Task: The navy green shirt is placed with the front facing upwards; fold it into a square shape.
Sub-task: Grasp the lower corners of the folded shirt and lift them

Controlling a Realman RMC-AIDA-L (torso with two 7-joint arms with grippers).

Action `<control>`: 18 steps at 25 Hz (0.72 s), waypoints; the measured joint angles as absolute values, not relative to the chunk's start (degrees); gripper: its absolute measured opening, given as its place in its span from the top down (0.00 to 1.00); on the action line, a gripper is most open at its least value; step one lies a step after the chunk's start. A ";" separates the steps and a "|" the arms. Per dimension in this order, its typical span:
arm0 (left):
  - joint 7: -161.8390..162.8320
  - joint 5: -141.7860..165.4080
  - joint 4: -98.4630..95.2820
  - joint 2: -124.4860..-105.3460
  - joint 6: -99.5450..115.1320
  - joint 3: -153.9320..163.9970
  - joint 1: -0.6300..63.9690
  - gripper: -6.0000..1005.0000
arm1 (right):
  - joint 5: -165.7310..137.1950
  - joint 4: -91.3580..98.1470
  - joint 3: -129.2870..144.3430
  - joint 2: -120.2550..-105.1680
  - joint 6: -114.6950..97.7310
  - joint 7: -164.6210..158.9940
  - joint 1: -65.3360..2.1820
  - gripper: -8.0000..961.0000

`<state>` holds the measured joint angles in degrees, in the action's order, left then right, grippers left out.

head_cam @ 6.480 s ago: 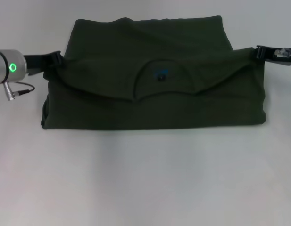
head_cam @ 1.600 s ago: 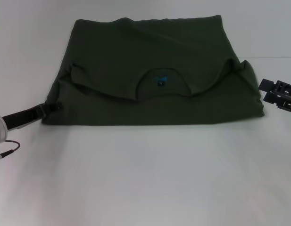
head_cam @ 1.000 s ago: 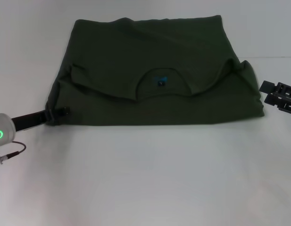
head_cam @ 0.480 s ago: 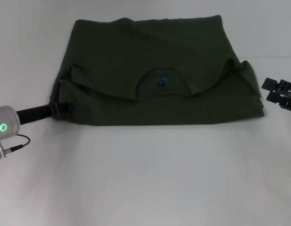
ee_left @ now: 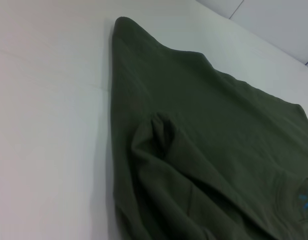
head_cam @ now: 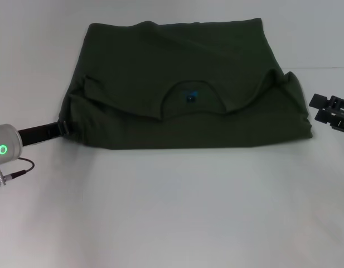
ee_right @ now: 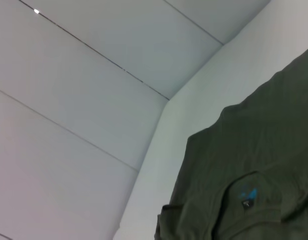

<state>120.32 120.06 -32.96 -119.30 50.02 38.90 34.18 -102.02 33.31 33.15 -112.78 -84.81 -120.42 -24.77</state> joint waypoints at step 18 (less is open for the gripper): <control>120.77 120.10 -34.41 -117.03 59.73 33.11 33.75 1.00 | -109.55 34.12 33.40 -108.48 -84.30 -123.55 -27.69 0.13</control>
<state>120.77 120.10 -34.41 -117.03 59.73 33.11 33.75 -109.55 34.12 33.40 -108.48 -84.30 -123.55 -27.69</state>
